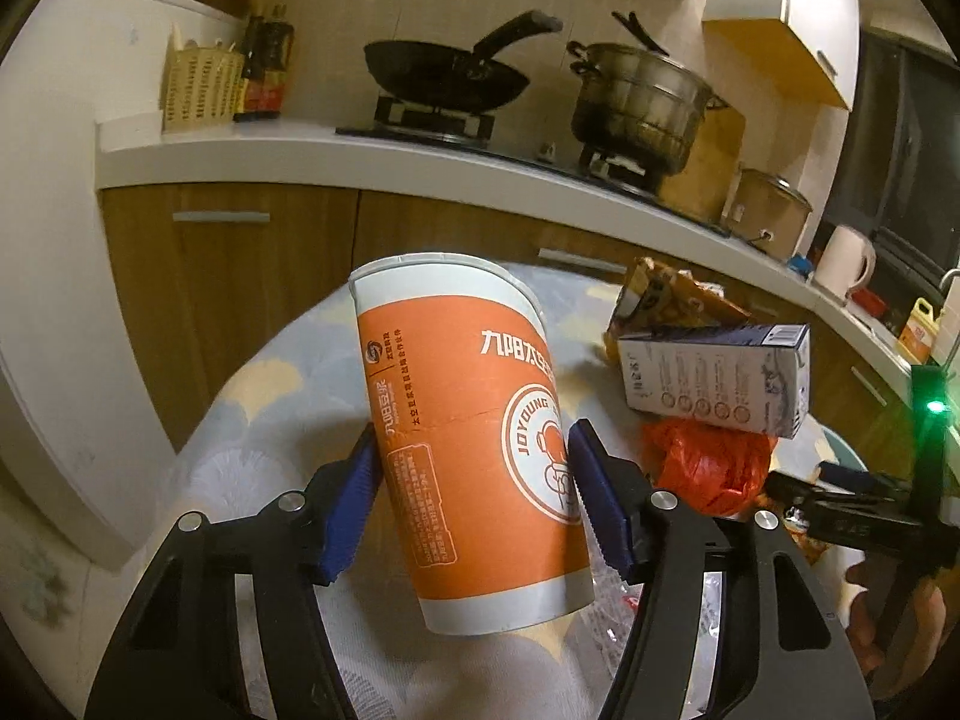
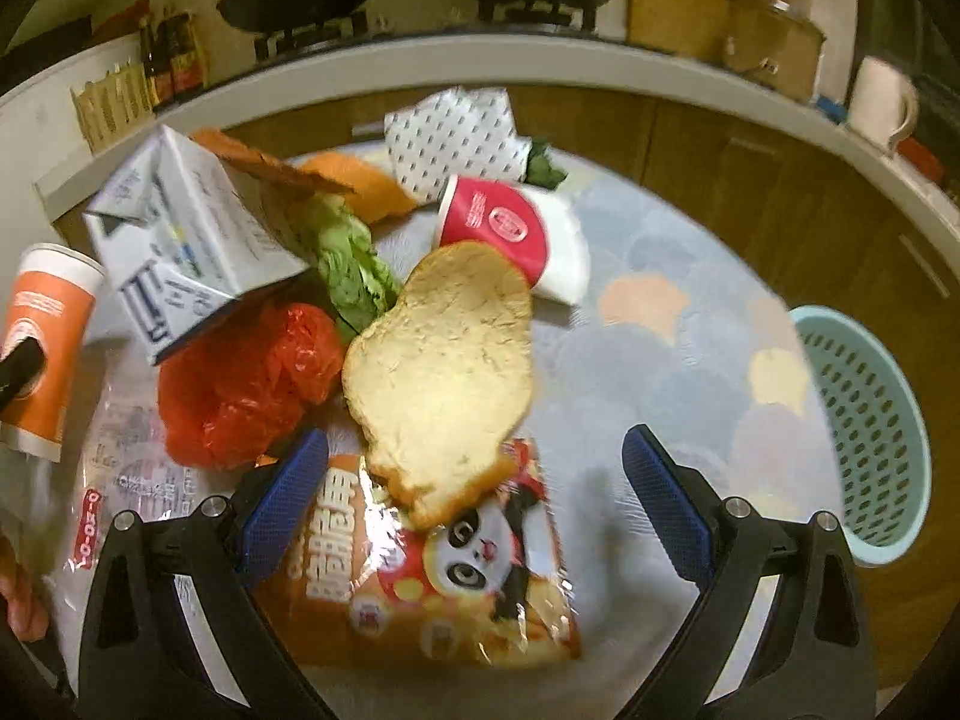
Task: Collect trash
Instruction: 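Grasp the orange paper cup with the left tool while the right tool grasps the bread slice, then carry the cup and bread over the light-blue basket with both tools, then open both tools to drop the cup and bread into the basket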
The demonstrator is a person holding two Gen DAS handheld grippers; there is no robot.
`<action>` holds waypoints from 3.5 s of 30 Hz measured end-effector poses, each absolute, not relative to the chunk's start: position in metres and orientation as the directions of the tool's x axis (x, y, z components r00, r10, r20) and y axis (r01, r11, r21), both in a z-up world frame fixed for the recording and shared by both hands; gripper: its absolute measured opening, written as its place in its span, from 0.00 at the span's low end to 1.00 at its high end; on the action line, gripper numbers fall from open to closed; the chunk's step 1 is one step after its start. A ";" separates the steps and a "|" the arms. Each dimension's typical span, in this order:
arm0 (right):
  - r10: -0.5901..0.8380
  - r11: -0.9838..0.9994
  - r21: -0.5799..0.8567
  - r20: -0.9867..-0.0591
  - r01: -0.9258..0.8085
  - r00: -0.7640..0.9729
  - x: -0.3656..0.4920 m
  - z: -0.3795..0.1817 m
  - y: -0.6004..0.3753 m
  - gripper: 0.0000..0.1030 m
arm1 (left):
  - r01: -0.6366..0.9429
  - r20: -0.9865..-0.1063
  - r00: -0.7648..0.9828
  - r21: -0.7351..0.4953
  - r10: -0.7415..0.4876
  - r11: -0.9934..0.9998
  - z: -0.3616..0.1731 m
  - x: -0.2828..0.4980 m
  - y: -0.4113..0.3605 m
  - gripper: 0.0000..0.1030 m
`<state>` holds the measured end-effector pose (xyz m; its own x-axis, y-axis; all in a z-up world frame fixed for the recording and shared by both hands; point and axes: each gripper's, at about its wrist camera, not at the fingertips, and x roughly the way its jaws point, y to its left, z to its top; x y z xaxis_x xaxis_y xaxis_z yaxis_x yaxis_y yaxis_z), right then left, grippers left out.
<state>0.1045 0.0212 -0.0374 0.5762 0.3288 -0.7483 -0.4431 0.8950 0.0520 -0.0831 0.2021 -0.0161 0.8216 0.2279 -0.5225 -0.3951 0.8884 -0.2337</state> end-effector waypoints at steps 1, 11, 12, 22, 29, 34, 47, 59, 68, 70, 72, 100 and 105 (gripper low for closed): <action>0.326 0.896 0.057 -0.757 -0.440 0.566 0.108 -0.039 0.024 0.91 | -0.397 -0.527 0.819 -0.235 0.227 0.887 -0.017 -0.082 0.202 0.59; 0.288 0.907 0.041 -0.785 -0.418 0.548 0.127 -0.051 0.034 0.62 | -0.390 -0.495 0.838 -0.251 0.229 0.886 -0.016 -0.090 0.204 0.59; 0.302 0.904 0.052 -0.782 -0.425 0.545 0.126 -0.050 0.034 0.57 | -0.392 -0.497 0.837 -0.254 0.228 0.884 -0.017 -0.089 0.205 0.59; 0.392 0.897 0.136 -0.682 -0.420 0.617 0.109 -0.032 0.009 0.29 | -0.398 -0.490 0.836 -0.227 0.249 0.889 -0.014 -0.090 0.200 0.59; 0.430 0.881 0.178 -0.689 -0.439 0.584 0.098 -0.031 -0.003 0.29 | -0.393 -0.476 0.839 -0.194 0.264 0.899 -0.009 -0.095 0.191 0.59; 0.379 0.893 0.131 -0.735 -0.431 0.562 0.094 -0.036 -0.012 0.30 | -0.396 -0.494 0.829 -0.185 0.264 0.899 -0.012 -0.093 0.192 0.59; 0.388 0.882 0.141 -0.760 -0.450 0.521 0.093 -0.049 -0.024 0.44 | -0.390 -0.499 0.826 -0.168 0.263 0.905 -0.015 -0.091 0.190 0.59; 0.430 0.891 0.196 -0.656 -0.411 0.620 0.085 -0.010 -0.056 0.29 | -0.282 -0.407 0.894 -0.182 0.189 0.942 0.038 -0.094 0.156 0.59; 0.317 0.946 0.146 -0.613 -0.290 0.723 0.092 0.012 -0.123 0.29 | -0.031 -0.430 0.901 -0.204 -0.061 0.979 0.058 -0.028 0.052 0.59; 0.271 0.961 0.125 -0.612 -0.247 0.743 0.096 0.012 -0.142 0.29 | 0.005 -0.455 0.886 -0.188 -0.091 0.982 0.055 -0.004 0.022 0.59; 0.241 0.970 0.122 -0.612 -0.211 0.754 0.100 0.011 -0.159 0.29 | 0.038 -0.480 0.867 -0.201 -0.132 0.979 0.053 0.016 -0.001 0.59; 0.150 0.952 0.273 -0.810 0.139 0.567 0.184 -0.107 -0.323 0.46 | 0.225 -0.743 0.617 -0.150 -0.260 0.963 -0.040 0.189 -0.174 0.65; 0.149 0.947 0.286 -0.792 0.143 0.592 0.175 -0.102 -0.330 0.48 | 0.211 -0.752 0.623 -0.104 -0.215 0.972 -0.051 0.187 -0.173 0.66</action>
